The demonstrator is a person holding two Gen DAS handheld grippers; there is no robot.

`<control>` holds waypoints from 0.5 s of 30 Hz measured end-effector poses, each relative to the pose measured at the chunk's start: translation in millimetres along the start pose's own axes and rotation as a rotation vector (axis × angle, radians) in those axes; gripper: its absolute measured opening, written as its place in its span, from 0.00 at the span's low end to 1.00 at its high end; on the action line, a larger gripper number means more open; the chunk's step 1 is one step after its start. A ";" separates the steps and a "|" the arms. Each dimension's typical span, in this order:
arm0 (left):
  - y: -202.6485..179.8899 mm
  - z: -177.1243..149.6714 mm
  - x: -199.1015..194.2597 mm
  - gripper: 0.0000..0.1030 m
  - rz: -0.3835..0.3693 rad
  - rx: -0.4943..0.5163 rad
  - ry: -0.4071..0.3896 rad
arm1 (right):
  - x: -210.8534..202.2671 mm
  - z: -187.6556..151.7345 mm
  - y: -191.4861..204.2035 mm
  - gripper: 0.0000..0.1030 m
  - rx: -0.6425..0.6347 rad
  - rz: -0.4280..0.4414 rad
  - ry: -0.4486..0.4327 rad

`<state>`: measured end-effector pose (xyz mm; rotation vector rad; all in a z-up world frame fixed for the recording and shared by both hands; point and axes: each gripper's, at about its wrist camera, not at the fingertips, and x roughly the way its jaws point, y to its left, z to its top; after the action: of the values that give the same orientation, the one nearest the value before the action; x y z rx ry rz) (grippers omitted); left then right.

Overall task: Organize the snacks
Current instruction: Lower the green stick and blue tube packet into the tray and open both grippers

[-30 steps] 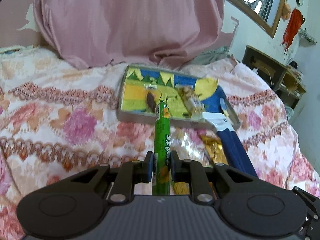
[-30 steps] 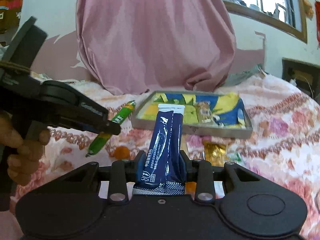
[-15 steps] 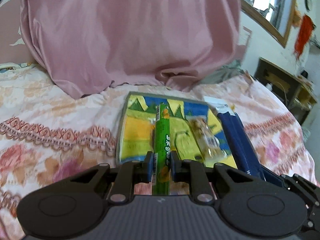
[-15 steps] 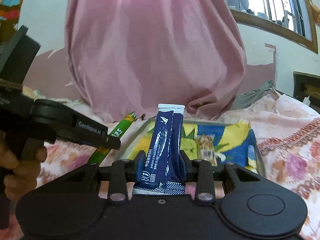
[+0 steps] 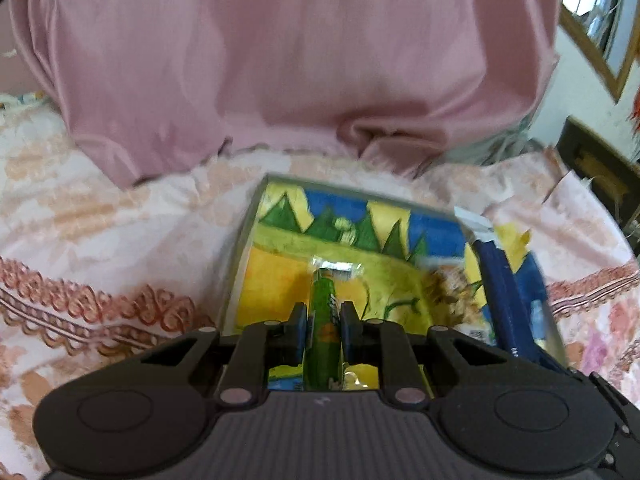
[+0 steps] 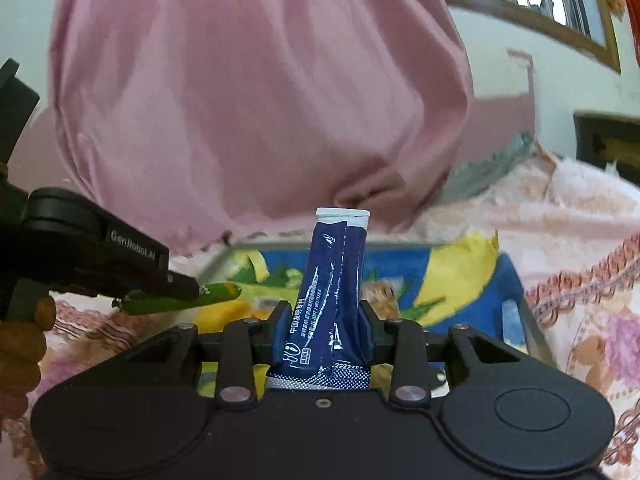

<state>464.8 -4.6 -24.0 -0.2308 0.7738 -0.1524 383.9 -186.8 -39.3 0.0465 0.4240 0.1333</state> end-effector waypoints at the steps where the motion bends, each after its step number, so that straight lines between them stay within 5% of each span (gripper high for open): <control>1: 0.4 -1.7 6.9 0.18 0.005 -0.005 0.007 | 5.0 -2.3 -1.8 0.36 0.002 -0.001 0.011; 15: -3.8 -19.8 39.3 0.18 0.060 0.058 0.015 | 41.4 -18.4 1.9 0.36 -0.058 0.042 0.057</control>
<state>478.3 -19.9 -63.2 -0.1509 0.7893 -0.1199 413.4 -178.9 -72.8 -0.0054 0.4760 0.1886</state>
